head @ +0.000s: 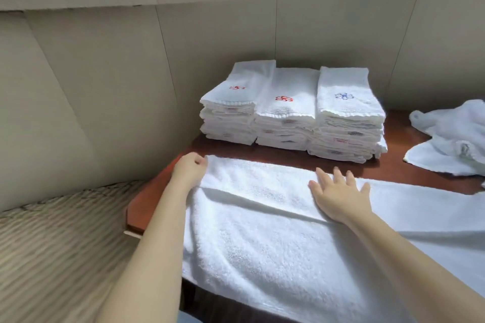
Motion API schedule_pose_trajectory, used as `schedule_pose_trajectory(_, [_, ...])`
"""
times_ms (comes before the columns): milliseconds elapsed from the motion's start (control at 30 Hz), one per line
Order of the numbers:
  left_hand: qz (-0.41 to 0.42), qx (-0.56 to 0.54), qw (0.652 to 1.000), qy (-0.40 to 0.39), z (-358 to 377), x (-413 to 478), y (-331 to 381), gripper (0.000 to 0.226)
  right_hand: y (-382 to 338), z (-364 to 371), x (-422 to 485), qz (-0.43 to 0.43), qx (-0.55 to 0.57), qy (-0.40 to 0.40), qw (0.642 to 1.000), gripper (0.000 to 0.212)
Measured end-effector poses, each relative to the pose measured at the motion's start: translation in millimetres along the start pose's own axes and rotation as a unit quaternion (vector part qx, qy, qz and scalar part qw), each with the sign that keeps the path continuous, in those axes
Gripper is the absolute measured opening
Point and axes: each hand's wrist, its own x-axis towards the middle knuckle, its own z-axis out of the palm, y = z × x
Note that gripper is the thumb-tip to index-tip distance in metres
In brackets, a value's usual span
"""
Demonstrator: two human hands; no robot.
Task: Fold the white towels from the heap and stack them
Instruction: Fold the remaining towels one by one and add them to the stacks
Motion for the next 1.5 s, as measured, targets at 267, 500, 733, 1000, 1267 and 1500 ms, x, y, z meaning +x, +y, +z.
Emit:
schedule_pose_trajectory(267, [-0.111, 0.191, 0.964, -0.146, -14, 3, 0, 0.047, 4, 1, 0, -0.019, 0.002, 0.024, 1.000, 0.057])
schedule_pose_trajectory(500, [-0.123, 0.215, 0.969, -0.016, 0, -12, 22, 0.042, 39, -10, -16, -0.124, -0.019, -0.023, 0.992, 0.058])
schedule_pose_trajectory(733, [0.139, 0.191, 0.961, -0.143, 69, -43, 86, 0.033, 139, -36, -37, 0.066, -0.022, -0.028, 0.997, 0.056])
schedule_pose_trajectory(1000, [0.261, 0.158, 0.925, -0.225, 150, -94, 163, 0.033, 187, -65, -68, 0.202, -0.039, 0.133, 0.969, 0.037])
schedule_pose_trajectory(1267, [0.377, 0.152, 0.902, -0.147, 212, -157, 219, 0.030, 260, -86, -80, 0.414, 0.347, 0.254, 0.802, 0.048])
schedule_pose_trajectory(1500, [0.411, 0.125, 0.896, -0.114, 226, -168, 226, 0.032, 286, -77, -65, 0.384, 0.410, 0.230, 0.795, 0.025])
